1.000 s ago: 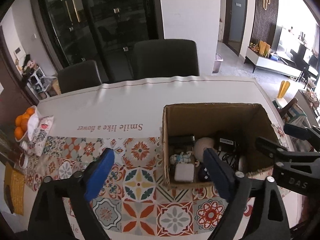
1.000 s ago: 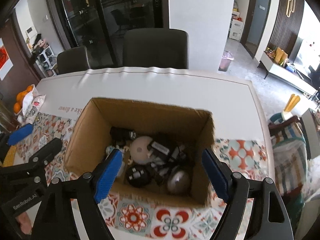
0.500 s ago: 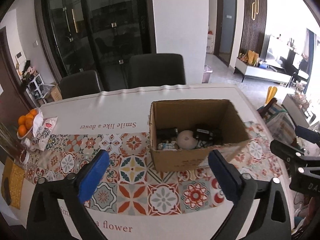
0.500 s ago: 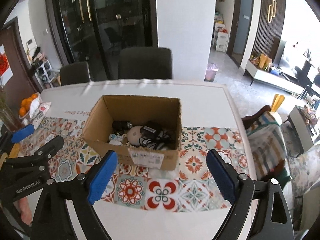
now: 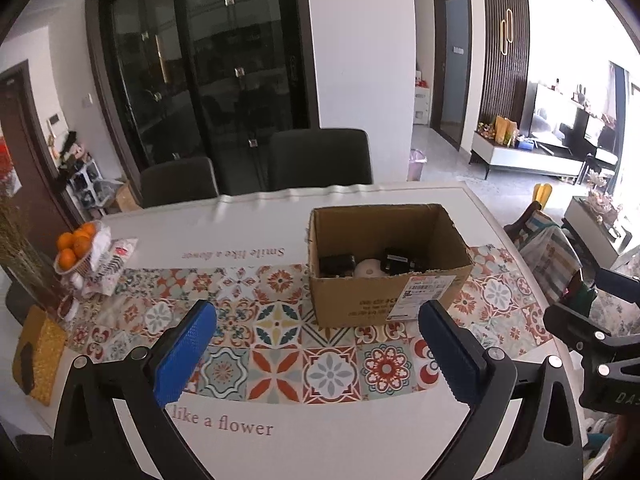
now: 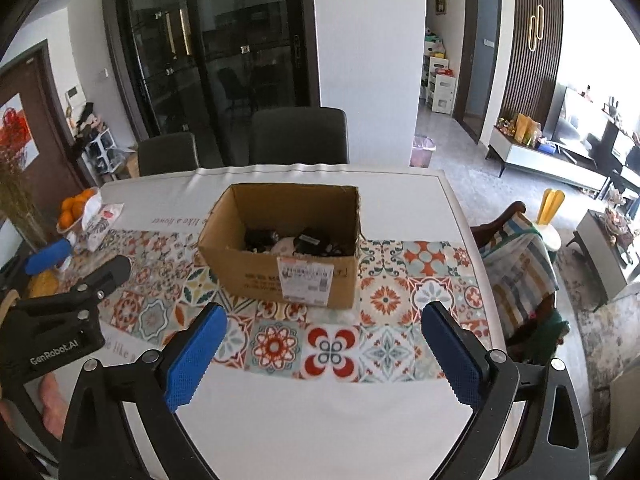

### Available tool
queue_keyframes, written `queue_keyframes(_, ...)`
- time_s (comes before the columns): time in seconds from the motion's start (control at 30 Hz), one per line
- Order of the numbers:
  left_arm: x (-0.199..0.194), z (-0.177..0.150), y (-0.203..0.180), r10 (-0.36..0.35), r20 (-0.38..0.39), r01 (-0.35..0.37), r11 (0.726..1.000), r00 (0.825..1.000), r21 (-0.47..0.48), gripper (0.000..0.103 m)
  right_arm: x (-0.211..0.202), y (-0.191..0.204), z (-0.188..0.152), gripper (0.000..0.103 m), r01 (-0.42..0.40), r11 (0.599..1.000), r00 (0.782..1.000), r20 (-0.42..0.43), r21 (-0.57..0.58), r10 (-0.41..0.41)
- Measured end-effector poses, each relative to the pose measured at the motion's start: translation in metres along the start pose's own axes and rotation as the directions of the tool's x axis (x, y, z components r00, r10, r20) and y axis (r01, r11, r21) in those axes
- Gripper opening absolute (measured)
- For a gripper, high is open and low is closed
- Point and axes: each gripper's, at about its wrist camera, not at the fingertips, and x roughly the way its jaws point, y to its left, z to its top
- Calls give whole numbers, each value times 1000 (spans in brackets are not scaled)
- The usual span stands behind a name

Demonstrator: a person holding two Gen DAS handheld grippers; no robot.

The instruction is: Organize rigid objects

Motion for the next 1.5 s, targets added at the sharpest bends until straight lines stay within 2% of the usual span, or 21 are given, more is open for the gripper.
queue_keyframes(0.17,-21,-5,2,35,45,-35,999,998,0,103,-20,-1,-6,98,13,1000,999,51,3,-13)
queue_keyframes(0.47,-44,-9,9,29,106,-26,999,994,-27,103,-50,-1,-8,98,16,1000,986,164,3,-16)
queue_keyframes(0.73,-53,-9,11,54,128,-49,998,990,-39,103,-56,1,-10,98,-5,1000,985,174,-3,6)
queue_keyframes(1.5,-55,-9,13,51,120,-47,998,992,-34,103,-55,3,-14,98,2,1000,987,163,-10,0)
